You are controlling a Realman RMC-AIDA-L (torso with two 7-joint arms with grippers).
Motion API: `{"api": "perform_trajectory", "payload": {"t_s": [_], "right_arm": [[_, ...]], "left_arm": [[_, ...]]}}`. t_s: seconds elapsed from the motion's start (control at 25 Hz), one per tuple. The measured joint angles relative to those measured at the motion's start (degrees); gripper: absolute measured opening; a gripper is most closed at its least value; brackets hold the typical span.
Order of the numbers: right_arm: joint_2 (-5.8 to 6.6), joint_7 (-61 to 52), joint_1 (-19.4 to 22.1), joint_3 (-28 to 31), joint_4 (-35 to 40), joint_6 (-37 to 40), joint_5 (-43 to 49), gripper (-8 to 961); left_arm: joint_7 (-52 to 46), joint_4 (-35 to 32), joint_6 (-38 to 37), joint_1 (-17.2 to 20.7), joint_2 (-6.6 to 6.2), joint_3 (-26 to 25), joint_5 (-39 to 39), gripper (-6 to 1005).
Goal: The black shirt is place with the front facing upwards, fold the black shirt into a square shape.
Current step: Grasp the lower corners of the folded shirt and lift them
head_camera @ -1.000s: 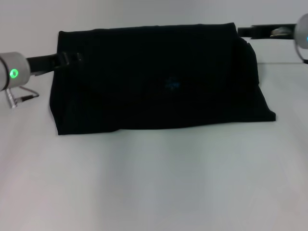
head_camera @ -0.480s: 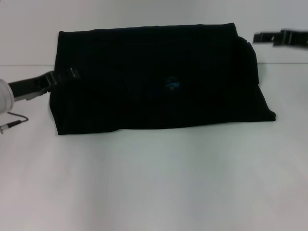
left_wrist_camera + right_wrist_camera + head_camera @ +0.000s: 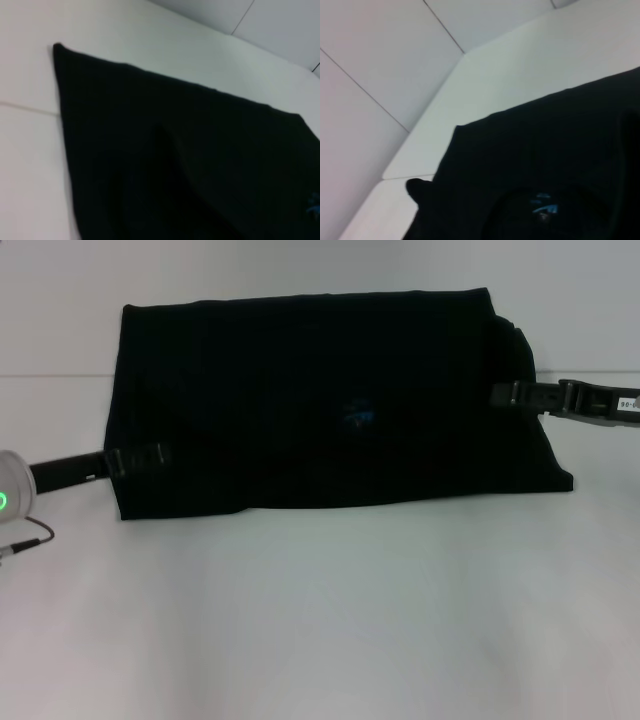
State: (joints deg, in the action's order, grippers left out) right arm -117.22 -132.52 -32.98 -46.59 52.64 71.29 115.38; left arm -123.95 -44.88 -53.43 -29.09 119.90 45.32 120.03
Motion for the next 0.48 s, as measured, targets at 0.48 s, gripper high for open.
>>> {"api": "perform_trajectory", "payload": {"t_s": [0.48], "right_arm": [[1.33,1.5,0.3,1.6,-3.5,1.8,-3.6,758]], "left_arm": [[-0.6,4.2,-0.6,-0.4,-0.39,0.0,0.1,947]]}}
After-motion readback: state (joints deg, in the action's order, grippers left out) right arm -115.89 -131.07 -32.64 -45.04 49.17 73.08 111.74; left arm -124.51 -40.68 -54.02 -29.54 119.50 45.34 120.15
